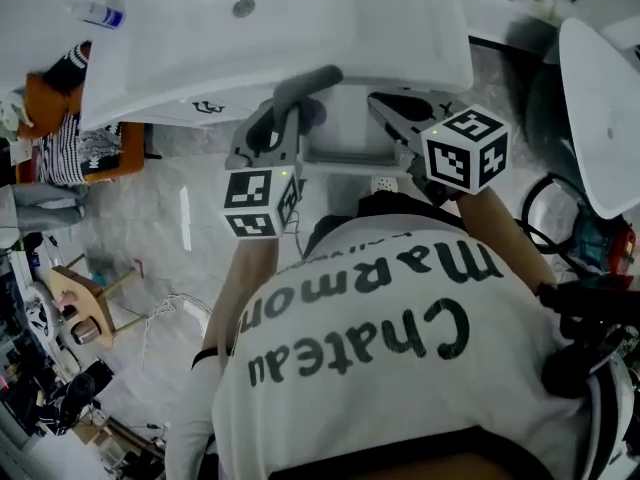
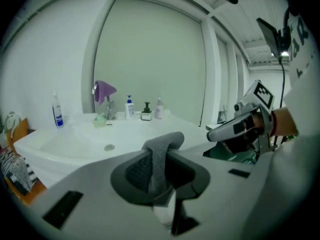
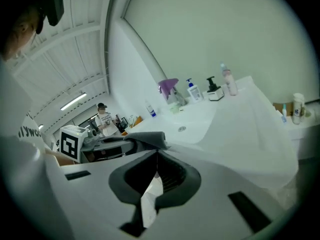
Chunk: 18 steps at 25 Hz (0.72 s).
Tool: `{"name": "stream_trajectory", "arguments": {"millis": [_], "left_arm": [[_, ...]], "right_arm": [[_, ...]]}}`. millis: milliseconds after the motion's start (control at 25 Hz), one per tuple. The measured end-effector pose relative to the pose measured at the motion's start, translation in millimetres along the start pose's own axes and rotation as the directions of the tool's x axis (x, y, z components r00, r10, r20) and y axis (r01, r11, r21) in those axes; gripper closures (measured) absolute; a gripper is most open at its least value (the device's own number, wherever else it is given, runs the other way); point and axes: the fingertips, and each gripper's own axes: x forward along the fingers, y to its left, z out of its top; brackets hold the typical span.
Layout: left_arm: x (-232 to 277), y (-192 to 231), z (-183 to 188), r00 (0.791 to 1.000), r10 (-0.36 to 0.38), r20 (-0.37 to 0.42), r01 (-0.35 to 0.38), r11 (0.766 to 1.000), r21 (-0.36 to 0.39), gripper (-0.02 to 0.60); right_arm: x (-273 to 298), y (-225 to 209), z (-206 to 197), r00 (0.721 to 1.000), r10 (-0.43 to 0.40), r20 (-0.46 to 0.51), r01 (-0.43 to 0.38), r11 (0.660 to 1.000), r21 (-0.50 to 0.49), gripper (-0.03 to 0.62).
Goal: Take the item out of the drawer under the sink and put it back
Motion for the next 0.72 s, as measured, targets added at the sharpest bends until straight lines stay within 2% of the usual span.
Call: {"name": "stream_trajectory", "arguments": {"millis": [360,720], "left_arm": [[-105,52,29,0.984,0.08,0.157,-0.074,0.996,-0.044,0.52],[-212,113,13,0.963,0.15,0.226,-0.133,0.987,-0.09,0.52]], "right_arm": [[39,101,24,0.996,0.086,0.025,-0.083,0.991,-0.105,0.582],[77,219,12,0.99,0.143,0.002,-0.14,0.967,-0.213,0.582]]}}
